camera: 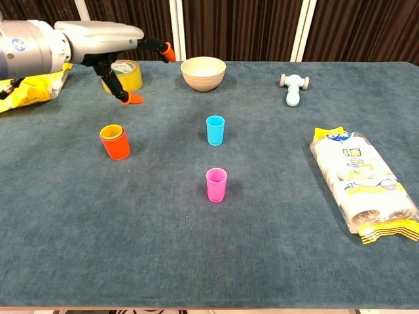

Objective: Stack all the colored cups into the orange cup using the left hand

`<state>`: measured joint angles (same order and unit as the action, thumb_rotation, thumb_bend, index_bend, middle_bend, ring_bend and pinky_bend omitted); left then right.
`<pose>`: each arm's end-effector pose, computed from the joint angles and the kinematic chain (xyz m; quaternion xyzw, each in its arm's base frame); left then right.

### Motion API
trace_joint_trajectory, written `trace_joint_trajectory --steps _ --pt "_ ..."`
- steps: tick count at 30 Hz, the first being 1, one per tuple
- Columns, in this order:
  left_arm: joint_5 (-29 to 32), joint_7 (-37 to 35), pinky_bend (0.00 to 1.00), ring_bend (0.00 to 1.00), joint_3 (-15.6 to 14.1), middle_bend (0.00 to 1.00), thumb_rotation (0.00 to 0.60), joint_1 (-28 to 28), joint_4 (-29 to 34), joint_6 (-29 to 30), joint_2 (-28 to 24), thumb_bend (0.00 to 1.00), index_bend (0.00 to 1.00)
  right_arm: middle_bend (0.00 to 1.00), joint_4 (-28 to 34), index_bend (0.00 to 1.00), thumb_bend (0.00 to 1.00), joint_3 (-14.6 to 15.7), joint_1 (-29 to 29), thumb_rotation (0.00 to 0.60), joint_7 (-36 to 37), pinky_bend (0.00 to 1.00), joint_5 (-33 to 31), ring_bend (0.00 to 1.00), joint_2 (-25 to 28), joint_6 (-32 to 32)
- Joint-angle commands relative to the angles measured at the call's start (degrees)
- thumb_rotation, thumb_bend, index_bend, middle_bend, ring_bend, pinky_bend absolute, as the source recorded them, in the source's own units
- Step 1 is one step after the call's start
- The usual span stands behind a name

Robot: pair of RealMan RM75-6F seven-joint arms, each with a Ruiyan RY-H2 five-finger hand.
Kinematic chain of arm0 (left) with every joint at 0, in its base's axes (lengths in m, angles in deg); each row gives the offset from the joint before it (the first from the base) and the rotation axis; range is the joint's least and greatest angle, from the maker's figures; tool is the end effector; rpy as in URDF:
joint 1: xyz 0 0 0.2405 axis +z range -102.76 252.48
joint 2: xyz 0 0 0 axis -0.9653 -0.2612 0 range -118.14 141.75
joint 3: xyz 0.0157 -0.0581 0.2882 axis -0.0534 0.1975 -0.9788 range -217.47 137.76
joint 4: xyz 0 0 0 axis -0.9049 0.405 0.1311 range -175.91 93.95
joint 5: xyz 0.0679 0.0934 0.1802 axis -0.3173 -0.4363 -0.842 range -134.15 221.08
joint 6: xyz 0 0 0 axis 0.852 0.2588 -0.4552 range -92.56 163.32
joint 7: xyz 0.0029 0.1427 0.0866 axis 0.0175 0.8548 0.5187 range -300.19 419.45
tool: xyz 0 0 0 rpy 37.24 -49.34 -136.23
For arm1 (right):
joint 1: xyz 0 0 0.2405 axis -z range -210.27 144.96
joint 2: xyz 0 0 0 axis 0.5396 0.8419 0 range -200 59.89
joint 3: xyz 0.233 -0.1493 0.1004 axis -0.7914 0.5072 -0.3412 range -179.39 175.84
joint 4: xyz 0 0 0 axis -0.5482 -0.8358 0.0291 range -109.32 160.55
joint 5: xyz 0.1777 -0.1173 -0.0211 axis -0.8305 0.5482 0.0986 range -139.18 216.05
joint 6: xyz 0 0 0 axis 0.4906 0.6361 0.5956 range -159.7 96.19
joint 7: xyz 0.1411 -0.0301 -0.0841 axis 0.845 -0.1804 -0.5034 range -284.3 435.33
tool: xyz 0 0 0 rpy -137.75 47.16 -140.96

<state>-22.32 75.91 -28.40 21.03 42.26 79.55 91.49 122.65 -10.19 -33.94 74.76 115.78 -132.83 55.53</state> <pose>-0.1167 0.4453 0.0152 -0.8066 -0.2856 -0.3472 0.3838 -0.3562 -0.2019 0.2029 0.5012 -0.4117 0.3986 0.6484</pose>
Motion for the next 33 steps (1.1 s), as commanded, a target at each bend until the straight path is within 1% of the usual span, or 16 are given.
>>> trace_joint_trajectory --steps 1,3,6,10,15,21,26,33 --pt "2.6 2.2 0.00 0.00 1.6 0.14 0.600 -1.4 -0.5 0.8 2.0 0.21 0.16 0.08 0.0 0.10 0.32 0.0 0.0 0.600 0.1 0.04 0.0 0.12 0.0 0.0" --pt "4.4 3.5 0.00 0.00 2.6 0.14 0.600 -2.2 -1.7 1.9 4.5 0.21 0.16 0.08 0.1 0.10 0.32 0.0 0.0 0.600 0.1 0.04 -0.1 0.12 0.0 -0.2" --pt "8.4 5.3 0.00 0.00 3.9 0.14 0.600 -4.7 -4.6 0.8 9.0 0.19 0.16 0.08 0.2 0.10 0.32 0.0 0.0 0.600 0.4 0.04 -0.1 0.12 0.1 -0.2" --pt "13.0 9.4 0.00 0.00 4.1 0.14 0.600 -7.9 -9.4 -0.7 13.8 0.17 0.16 0.08 0.2 0.10 0.32 0.0 0.1 0.600 0.5 0.04 -0.1 0.12 0.2 -0.2" --pt "16.9 12.6 0.00 0.00 3.8 0.14 0.600 -10.5 -13.9 -1.9 18.6 0.16 0.17 0.08 0.1 0.10 0.32 0.1 0.0 0.600 0.7 0.04 -0.2 0.12 0.2 -0.7" --pt "18.3 14.5 0.00 0.00 3.1 0.17 0.600 -11.9 -18.7 -1.6 22.8 0.17 0.25 0.08 0.3 0.10 0.32 0.1 0.1 0.600 0.9 0.04 0.0 0.12 0.3 -0.4" --pt "17.9 14.2 0.00 0.00 2.9 0.19 0.600 -12.5 -22.3 -1.4 25.5 0.22 0.35 0.08 0.3 0.10 0.32 0.1 0.1 0.600 0.8 0.04 -0.1 0.12 0.3 -0.4" --pt "16.3 12.6 0.00 0.00 2.6 0.20 0.600 -12.8 -25.4 -1.7 27.7 0.24 0.39 0.08 0.2 0.10 0.32 0.2 0.0 0.600 0.7 0.04 -0.2 0.12 0.2 -0.8"
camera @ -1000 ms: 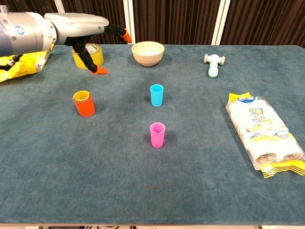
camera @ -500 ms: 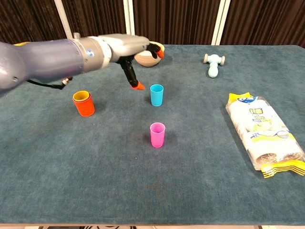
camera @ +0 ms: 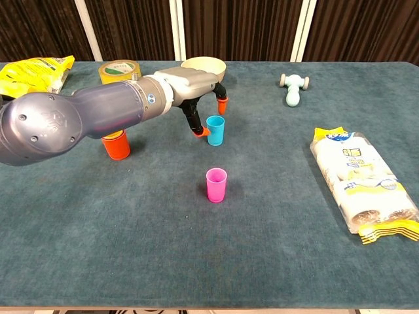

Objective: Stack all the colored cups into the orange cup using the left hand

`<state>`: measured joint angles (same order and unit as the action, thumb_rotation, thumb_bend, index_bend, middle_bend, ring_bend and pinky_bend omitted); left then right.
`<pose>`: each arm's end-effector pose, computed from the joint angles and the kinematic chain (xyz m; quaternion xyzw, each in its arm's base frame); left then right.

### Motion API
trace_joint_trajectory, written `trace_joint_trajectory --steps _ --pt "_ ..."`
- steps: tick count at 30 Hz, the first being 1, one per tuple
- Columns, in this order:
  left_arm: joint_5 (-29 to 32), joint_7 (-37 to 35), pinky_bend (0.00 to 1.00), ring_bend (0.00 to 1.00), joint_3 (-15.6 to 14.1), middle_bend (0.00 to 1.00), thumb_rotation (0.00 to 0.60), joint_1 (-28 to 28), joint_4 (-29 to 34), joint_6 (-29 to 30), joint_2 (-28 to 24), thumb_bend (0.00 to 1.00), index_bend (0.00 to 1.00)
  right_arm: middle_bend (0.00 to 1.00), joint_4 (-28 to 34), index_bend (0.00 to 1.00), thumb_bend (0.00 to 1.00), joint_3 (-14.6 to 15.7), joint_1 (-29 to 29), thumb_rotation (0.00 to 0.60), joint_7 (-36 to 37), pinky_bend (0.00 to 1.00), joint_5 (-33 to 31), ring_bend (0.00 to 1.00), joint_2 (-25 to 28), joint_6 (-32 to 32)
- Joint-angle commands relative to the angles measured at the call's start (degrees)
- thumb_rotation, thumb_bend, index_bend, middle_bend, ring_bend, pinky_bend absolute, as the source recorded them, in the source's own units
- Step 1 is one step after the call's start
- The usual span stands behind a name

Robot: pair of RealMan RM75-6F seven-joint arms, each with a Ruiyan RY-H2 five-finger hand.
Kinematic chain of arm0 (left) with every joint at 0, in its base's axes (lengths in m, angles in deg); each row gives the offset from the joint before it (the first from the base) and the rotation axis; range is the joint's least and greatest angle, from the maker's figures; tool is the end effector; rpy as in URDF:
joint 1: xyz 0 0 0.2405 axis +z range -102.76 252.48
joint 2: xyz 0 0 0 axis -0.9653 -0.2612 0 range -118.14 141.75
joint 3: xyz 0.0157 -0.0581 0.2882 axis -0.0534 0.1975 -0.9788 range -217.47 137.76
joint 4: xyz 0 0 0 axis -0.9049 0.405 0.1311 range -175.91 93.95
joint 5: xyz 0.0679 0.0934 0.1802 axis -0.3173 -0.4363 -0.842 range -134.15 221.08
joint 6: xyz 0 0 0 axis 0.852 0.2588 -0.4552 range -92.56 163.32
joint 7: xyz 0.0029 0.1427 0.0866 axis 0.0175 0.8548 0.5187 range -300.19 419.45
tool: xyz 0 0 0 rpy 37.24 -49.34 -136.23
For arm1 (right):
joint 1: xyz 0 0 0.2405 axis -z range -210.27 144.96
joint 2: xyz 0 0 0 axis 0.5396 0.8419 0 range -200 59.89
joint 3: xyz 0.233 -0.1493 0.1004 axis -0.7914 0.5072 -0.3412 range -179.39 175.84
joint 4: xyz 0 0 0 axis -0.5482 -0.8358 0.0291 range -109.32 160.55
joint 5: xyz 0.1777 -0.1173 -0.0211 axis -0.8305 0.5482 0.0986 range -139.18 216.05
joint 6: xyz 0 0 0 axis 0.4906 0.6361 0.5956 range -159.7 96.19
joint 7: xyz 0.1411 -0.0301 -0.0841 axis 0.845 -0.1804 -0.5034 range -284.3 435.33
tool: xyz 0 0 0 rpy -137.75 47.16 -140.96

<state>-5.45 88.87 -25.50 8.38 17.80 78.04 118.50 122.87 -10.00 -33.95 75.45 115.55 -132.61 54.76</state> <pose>-0.0459 0.4673 -0.1238 -0.8029 -0.2981 -0.3249 0.4011 -0.3572 -0.2014 0.2014 0.5010 -0.4207 0.3974 0.6435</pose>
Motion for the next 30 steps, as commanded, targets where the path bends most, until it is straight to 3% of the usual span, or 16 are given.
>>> trace_joint_trajectory --steps 1,11,18,23,30 --pt "-0.7 -0.4 0.00 0.00 -0.3 0.20 0.600 -0.2 -1.3 -0.2 0.9 0.24 0.39 0.08 0.0 0.11 0.32 0.0 0.0 0.600 0.0 0.04 0.0 0.12 0.0 0.0" --pt "-2.3 -2.0 0.00 0.00 -0.4 0.23 0.600 -0.5 -3.7 -0.9 2.7 0.30 0.50 0.08 -0.1 0.10 0.32 -0.2 0.1 0.600 0.5 0.04 -0.2 0.12 0.1 0.2" --pt "-3.9 -2.3 0.00 0.00 -0.1 0.23 0.600 -0.5 -3.1 0.2 2.1 0.31 0.51 0.08 -0.1 0.11 0.32 -0.3 0.2 0.600 0.8 0.04 -0.1 0.12 0.2 0.4" --pt "-5.3 -2.6 0.00 0.00 1.3 0.23 0.600 0.2 1.3 3.3 -1.6 0.30 0.48 0.08 -0.1 0.11 0.32 -0.4 0.2 0.600 0.9 0.04 -0.2 0.12 0.3 0.5" --pt "-8.0 -2.4 0.00 0.00 0.8 0.23 0.600 4.3 14.9 7.6 -12.6 0.30 0.46 0.08 0.1 0.11 0.32 -0.2 0.2 0.600 0.4 0.04 0.2 0.12 0.2 0.4"
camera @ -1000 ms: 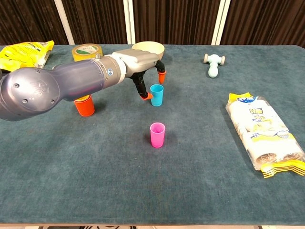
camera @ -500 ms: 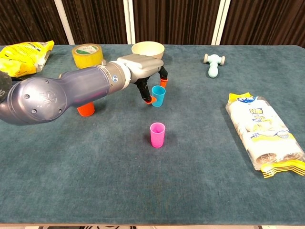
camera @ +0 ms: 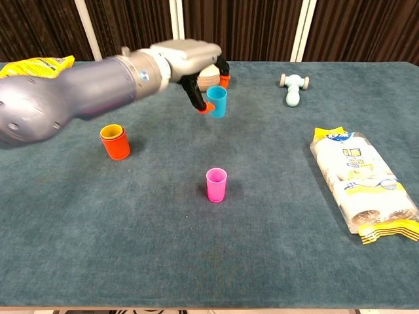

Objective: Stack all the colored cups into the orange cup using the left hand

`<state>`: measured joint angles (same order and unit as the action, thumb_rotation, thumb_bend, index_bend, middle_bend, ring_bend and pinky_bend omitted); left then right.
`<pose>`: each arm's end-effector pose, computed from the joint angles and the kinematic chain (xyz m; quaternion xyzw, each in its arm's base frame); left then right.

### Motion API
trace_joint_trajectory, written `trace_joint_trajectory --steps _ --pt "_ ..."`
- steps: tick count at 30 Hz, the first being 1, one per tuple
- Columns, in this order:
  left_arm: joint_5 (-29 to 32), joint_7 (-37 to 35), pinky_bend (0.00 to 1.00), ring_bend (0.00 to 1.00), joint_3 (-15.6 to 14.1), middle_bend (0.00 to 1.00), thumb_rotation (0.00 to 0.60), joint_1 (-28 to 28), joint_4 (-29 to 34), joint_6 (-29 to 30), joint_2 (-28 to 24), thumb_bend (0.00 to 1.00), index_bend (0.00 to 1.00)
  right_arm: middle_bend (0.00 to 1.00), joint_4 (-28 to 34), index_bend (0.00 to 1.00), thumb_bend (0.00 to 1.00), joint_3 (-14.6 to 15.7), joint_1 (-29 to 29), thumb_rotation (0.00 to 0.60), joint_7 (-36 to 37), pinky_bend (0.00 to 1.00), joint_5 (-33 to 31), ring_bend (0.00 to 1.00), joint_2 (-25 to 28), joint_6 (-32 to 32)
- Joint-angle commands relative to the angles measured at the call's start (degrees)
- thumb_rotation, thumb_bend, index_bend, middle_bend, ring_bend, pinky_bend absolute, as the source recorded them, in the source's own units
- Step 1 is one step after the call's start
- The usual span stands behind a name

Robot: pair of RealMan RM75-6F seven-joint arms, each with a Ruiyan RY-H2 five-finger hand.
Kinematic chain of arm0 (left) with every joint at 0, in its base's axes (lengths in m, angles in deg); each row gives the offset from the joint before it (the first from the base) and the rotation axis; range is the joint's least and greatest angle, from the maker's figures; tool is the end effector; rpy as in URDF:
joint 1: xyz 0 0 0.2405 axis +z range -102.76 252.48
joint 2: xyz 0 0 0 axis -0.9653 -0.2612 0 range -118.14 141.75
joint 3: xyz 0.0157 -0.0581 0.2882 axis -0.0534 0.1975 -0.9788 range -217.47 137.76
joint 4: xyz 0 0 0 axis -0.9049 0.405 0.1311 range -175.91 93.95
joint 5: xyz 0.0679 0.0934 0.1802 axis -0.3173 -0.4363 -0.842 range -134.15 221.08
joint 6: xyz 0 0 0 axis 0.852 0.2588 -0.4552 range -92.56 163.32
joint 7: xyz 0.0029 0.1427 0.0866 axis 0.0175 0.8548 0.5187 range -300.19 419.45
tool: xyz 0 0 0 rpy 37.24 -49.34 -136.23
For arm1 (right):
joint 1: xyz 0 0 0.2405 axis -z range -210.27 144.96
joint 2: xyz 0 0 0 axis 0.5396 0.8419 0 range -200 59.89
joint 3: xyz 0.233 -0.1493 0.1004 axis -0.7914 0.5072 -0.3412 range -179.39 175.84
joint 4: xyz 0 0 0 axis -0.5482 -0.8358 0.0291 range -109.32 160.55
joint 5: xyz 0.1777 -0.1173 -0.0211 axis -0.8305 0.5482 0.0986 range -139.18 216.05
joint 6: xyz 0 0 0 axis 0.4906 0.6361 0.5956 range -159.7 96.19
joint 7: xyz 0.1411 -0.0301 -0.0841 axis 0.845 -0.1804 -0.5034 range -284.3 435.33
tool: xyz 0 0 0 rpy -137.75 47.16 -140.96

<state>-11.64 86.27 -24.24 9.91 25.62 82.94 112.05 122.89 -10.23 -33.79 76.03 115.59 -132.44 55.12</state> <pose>-0.0316 0.4702 -0.0774 -0.7885 -0.2655 -0.3805 0.4038 -0.3570 -0.2011 0.2041 0.4970 -0.4198 0.4022 0.6442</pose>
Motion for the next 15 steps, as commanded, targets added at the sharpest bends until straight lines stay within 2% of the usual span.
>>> trace_joint_trajectory --steps 1,6,8,12,15 --pt "-2.1 0.0 0.00 0.00 -0.7 0.23 0.600 3.6 9.1 3.3 -7.7 0.29 0.46 0.08 0.1 0.11 0.32 0.1 0.0 0.600 -0.2 0.04 0.2 0.12 0.0 0.1" --pt "-3.7 -2.0 0.00 0.00 -3.3 0.23 0.600 9.9 21.7 6.4 -18.7 0.29 0.45 0.08 0.4 0.11 0.32 0.4 0.0 0.600 -1.1 0.04 0.5 0.12 -0.3 0.1" --pt "-3.7 -2.6 0.00 0.00 -4.5 0.23 0.600 11.8 24.8 6.7 -22.5 0.29 0.45 0.08 0.4 0.11 0.32 0.5 -0.1 0.600 -1.4 0.04 0.6 0.12 -0.5 0.0" --pt "-3.7 -4.2 0.00 0.00 -6.6 0.23 0.600 14.2 27.2 5.6 -27.5 0.29 0.46 0.08 0.2 0.11 0.32 0.6 -0.2 0.600 -2.0 0.04 0.5 0.12 -0.8 -0.3" --pt "-4.7 -6.6 0.00 0.00 -7.7 0.23 0.600 15.3 27.4 4.2 -29.1 0.29 0.46 0.08 0.1 0.11 0.32 0.6 -0.3 0.600 -2.3 0.04 0.5 0.12 -1.1 -0.3"
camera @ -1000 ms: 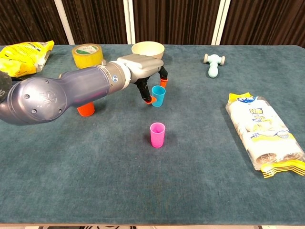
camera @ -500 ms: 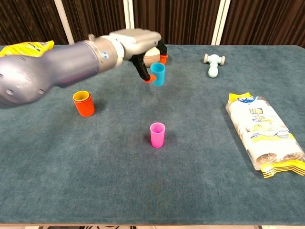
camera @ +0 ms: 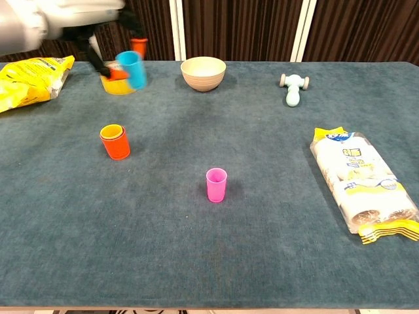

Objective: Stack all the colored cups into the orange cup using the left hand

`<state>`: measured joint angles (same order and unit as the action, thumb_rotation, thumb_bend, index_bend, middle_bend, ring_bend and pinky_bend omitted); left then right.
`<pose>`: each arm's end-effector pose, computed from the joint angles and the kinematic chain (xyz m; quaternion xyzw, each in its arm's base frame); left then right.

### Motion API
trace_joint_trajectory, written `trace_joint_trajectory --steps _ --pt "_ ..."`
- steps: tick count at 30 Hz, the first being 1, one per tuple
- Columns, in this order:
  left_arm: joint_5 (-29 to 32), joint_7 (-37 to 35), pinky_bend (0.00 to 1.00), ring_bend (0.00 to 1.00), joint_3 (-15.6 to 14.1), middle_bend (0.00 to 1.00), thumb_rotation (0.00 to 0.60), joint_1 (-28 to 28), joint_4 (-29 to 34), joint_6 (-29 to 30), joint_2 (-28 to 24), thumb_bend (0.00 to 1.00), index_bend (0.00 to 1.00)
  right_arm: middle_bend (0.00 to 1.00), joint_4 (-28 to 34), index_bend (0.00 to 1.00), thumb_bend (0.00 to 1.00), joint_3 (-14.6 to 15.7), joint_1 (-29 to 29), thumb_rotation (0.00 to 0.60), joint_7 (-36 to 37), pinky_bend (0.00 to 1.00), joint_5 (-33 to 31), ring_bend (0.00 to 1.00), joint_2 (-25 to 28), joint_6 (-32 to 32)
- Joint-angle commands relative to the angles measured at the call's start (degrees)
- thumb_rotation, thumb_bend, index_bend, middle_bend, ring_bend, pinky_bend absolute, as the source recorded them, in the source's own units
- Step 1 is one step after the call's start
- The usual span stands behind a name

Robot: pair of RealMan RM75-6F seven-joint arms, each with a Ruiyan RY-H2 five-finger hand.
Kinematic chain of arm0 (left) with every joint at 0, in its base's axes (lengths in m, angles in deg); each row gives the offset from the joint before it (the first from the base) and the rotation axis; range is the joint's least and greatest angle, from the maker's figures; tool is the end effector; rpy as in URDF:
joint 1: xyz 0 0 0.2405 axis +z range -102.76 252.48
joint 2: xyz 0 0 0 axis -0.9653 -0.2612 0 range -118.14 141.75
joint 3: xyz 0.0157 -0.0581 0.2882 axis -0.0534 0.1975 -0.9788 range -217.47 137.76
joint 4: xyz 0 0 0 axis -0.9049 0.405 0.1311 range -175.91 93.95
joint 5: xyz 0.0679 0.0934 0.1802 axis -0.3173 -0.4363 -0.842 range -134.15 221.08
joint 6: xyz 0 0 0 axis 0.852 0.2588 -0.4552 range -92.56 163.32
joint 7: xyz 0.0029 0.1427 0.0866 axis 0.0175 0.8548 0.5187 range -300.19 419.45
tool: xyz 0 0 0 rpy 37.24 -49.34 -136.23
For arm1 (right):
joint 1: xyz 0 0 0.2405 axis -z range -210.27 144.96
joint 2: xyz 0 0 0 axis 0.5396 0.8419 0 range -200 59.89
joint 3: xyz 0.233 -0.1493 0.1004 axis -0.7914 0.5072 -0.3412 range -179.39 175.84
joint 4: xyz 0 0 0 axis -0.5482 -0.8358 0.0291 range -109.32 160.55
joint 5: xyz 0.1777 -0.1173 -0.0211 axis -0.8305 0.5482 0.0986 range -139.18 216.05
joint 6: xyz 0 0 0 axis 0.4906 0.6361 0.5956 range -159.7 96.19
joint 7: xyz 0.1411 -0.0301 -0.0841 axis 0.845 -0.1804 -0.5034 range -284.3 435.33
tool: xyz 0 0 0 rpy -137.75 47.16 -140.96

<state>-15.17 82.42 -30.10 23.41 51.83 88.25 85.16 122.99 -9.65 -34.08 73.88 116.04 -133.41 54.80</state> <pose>-0.1307 0.4301 0.0585 -0.7728 -0.2944 -0.3532 0.4374 -0.3550 -0.2012 0.1948 0.5081 -0.4181 0.3931 0.6423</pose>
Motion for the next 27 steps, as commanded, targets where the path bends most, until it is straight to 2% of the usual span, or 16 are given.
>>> trace_joint_trajectory --steps 1,12,27 --pt "-2.0 -3.8 0.00 0.00 -2.1 0.23 0.600 2.2 0.9 -1.5 -2.4 0.29 0.46 0.08 0.0 0.11 0.32 0.0 0.0 0.600 -0.3 0.04 0.1 0.12 -0.2 0.1" --pt "-9.0 -12.0 0.00 0.00 -4.5 0.24 0.600 4.3 -4.9 -3.0 0.0 0.29 0.46 0.08 -0.2 0.11 0.32 0.0 0.1 0.600 -0.4 0.04 -0.1 0.12 -0.3 0.2" --pt "-10.8 -12.7 0.00 0.00 -5.6 0.23 0.600 4.2 -9.7 -4.7 3.8 0.29 0.45 0.08 -0.1 0.11 0.32 -0.3 0.1 0.600 -0.1 0.04 -0.4 0.12 -0.2 0.3"
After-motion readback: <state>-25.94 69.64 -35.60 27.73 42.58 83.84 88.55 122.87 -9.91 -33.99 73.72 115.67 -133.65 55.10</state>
